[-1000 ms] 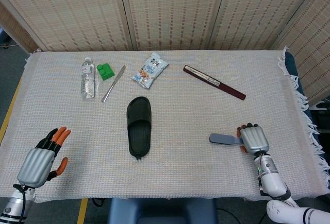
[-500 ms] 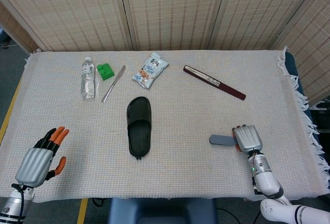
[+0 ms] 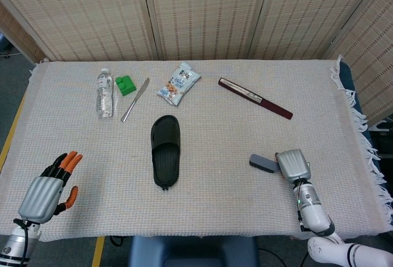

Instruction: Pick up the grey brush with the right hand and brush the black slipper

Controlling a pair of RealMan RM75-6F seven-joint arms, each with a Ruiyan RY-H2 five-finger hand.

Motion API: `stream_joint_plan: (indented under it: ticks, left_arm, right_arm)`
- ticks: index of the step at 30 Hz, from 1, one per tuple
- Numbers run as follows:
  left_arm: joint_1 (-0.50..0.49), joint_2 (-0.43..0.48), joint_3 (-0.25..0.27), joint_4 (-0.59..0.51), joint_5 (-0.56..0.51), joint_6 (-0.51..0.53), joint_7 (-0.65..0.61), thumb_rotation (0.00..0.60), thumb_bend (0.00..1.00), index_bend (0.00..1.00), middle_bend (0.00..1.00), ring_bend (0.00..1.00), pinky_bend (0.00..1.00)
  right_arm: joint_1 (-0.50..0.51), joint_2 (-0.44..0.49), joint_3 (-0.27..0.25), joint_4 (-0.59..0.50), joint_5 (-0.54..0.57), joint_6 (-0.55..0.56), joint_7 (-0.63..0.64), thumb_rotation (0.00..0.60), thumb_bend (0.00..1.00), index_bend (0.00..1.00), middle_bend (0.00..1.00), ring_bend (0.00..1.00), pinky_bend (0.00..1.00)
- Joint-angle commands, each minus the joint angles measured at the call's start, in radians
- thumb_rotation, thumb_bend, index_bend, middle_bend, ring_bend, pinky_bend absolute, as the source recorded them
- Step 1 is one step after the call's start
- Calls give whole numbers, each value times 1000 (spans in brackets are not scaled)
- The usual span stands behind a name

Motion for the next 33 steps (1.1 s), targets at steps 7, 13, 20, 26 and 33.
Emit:
stream_joint_plan:
  ticks: [7,13,20,26,33]
  left_arm:
    - [0,2,1,-1,0,-2,0,600,595,0,0,0,234]
    - [1,1,0,-2,-2,0,2,600,610,0,0,0,235]
    - [2,-2,0,-3,-4,2,8,600,612,0,0,0,235]
    - [4,-4,1,-5,-4,5,11,600,615,0,0,0,235]
    - [1,-7,1,-7,-9,-2,19,600,626,0,0,0,235]
  right_arm:
    - [6,7,-1,11,-40,25,-6,600,456,847,713,791,997]
    - [-6,-27,4,89,-153,126,51,600,456,857,741,830,1000]
    - [-16,-62,6,178,-248,185,155,600,455,867,771,855,1000]
    - [-30,-86,9,244,-298,228,200,600,460,903,801,883,1000]
    - [-46,-130,80,269,-299,271,462,600,472,914,823,913,1000]
